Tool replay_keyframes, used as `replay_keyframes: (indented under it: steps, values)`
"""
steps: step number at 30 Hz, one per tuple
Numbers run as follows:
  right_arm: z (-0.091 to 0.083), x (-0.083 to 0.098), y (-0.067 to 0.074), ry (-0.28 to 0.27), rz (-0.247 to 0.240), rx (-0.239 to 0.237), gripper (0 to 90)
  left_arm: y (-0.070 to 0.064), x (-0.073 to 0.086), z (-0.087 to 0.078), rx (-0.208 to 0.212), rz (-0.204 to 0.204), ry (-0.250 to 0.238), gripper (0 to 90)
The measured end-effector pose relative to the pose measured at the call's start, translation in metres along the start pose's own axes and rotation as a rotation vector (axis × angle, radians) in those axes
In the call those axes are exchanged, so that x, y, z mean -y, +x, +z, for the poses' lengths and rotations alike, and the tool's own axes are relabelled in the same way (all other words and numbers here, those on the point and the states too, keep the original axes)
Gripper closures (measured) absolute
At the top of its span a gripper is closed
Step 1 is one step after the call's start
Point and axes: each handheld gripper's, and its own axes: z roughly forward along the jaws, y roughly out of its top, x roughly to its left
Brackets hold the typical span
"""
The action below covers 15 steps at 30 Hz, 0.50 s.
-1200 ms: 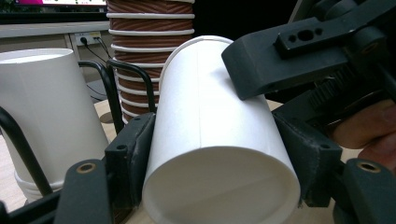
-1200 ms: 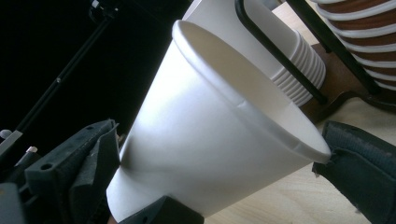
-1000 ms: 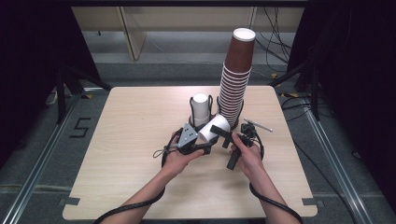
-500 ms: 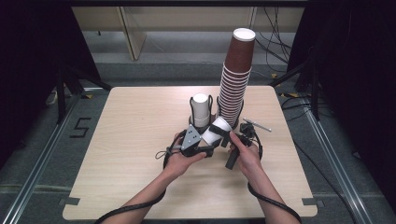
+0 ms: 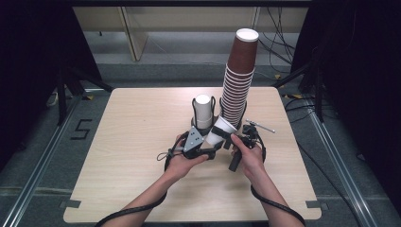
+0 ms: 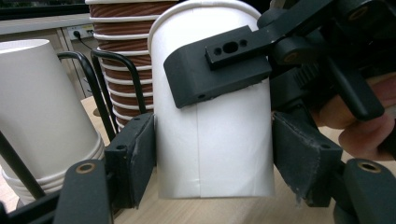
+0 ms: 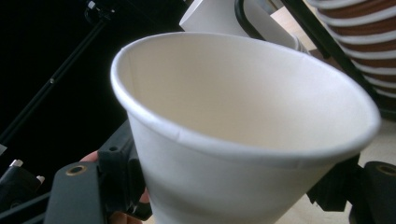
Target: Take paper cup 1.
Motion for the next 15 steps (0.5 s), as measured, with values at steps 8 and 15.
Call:
replay_keyframes:
  steps: [8, 15]
  values:
    - [-0.005, -0.004, 0.007, -0.009, -0.106, 0.031, 28.8, -0.002, 0.001, -0.003, 0.015, 0.014, 0.054, 22.6]
    - [-0.011, -0.005, 0.008, -0.027, -0.193, 0.053, 29.0, -0.001, 0.004, -0.012, 0.017, 0.012, 0.078, 14.6]
